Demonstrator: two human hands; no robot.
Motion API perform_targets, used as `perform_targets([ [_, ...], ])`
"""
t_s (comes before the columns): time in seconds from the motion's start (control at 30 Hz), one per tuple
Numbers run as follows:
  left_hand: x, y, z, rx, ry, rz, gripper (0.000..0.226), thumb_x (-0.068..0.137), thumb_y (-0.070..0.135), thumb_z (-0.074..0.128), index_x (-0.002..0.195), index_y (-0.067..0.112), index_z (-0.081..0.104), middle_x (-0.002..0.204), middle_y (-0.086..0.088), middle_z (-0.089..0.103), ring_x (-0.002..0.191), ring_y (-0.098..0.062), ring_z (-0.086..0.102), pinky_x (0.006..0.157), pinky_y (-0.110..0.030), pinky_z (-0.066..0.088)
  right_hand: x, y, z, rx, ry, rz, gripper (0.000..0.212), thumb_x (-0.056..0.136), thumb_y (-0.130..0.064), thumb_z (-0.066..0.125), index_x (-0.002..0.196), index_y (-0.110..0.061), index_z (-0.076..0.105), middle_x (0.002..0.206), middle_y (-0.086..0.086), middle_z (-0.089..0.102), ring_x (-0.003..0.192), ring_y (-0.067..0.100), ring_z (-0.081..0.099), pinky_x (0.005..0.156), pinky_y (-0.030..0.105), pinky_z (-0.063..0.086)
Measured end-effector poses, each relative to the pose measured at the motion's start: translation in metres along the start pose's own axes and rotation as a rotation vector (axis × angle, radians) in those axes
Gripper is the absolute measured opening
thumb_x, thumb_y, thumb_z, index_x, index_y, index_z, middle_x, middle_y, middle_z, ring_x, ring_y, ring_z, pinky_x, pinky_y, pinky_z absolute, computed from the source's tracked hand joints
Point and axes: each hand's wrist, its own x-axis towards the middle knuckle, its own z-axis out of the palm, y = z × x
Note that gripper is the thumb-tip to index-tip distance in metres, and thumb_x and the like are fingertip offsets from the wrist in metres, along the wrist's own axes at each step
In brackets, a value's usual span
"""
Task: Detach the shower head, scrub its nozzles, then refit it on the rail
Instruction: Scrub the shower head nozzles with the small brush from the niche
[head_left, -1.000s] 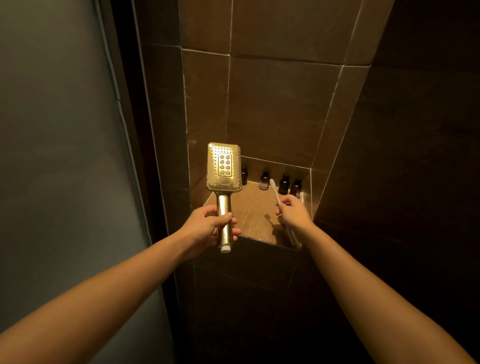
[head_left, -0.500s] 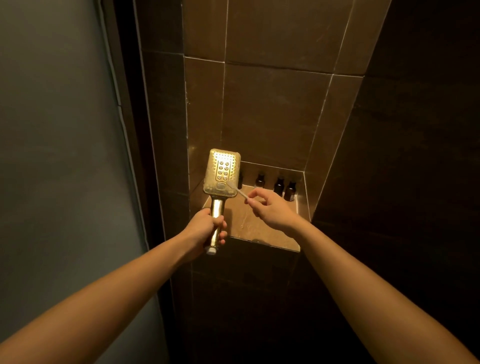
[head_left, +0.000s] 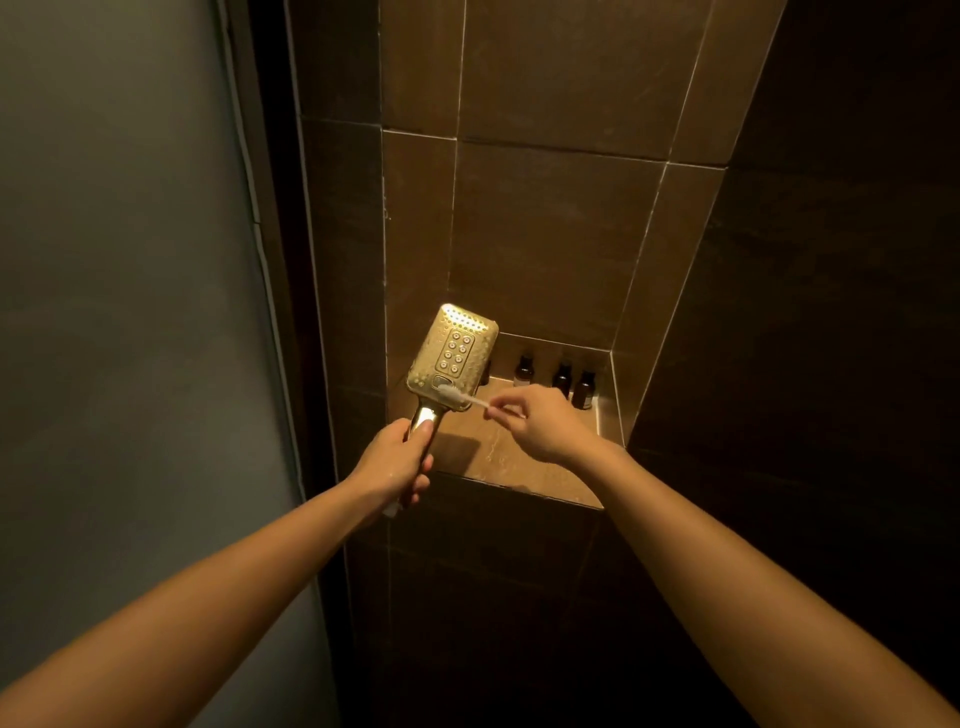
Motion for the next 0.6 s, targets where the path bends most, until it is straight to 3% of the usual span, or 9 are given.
perform_targets([
  [0.07, 0.0, 0.001, 0.002, -0.005, -0.008, -0.004, 0.027, 0.102, 0.041, 0.041, 0.092, 0.017, 0.049, 0.07, -0.003, 0.051, 0.043, -0.01, 0.044, 0.042, -0.024, 0.038, -0.002, 0.001, 0.001, -0.019, -0.015, -0.016, 0.021, 0.097, -0.03, 0.053, 0.109, -0.022, 0.069, 0.094, -0.01, 0.06, 0.082, 0.007, 0.052, 0.069, 0.023, 0.039],
  [0.2, -0.005, 0.004, 0.007, 0.002, -0.016, -0.002, 0.024, 0.103, 0.038, 0.039, 0.096, 0.017, 0.048, 0.072, -0.003, 0.05, 0.045, -0.01, 0.044, 0.043, -0.023, 0.04, 0.0, 0.009, -0.007, 0.216, 0.267, 0.143, 0.02, 0.097, -0.03, 0.054, 0.106, -0.021, 0.07, 0.087, -0.008, 0.065, 0.071, 0.007, 0.056, 0.058, 0.02, 0.041],
  [0.27, -0.007, 0.006, 0.011, -0.005, -0.029, 0.003, 0.022, 0.104, 0.037, 0.039, 0.096, 0.019, 0.048, 0.072, -0.002, 0.05, 0.046, -0.01, 0.044, 0.042, -0.022, 0.039, -0.006, 0.01, -0.008, 0.242, 0.209, 0.132, 0.018, 0.098, -0.03, 0.054, 0.104, -0.022, 0.069, 0.08, -0.009, 0.062, 0.066, 0.004, 0.053, 0.054, 0.017, 0.038],
  [0.37, -0.009, 0.008, 0.016, -0.053, -0.053, 0.003, 0.02, 0.104, 0.036, 0.038, 0.095, 0.022, 0.049, 0.07, -0.003, 0.05, 0.045, -0.009, 0.043, 0.041, -0.023, 0.039, -0.018, 0.004, -0.004, 0.107, -0.078, 0.024, 0.019, 0.097, -0.027, 0.054, 0.109, -0.021, 0.068, 0.078, -0.016, 0.055, 0.07, -0.001, 0.048, 0.06, 0.017, 0.035],
  [0.43, -0.01, 0.008, 0.017, -0.062, -0.063, 0.006, 0.02, 0.105, 0.035, 0.038, 0.095, 0.02, 0.048, 0.07, -0.003, 0.049, 0.045, -0.01, 0.043, 0.041, -0.023, 0.039, -0.018, 0.004, -0.006, 0.104, -0.034, 0.025, 0.02, 0.097, -0.028, 0.054, 0.109, -0.02, 0.069, 0.08, -0.015, 0.056, 0.071, 0.0, 0.05, 0.062, 0.018, 0.037],
  [0.6, -0.013, 0.01, 0.015, -0.048, -0.088, 0.001, 0.022, 0.105, 0.036, 0.038, 0.097, 0.018, 0.047, 0.071, -0.002, 0.049, 0.046, -0.009, 0.043, 0.042, -0.024, 0.039, -0.014, 0.007, -0.018, 0.424, 0.178, 0.165, 0.02, 0.098, -0.029, 0.053, 0.096, -0.02, 0.07, 0.076, -0.003, 0.06, 0.065, 0.01, 0.051, 0.056, 0.023, 0.04],
])
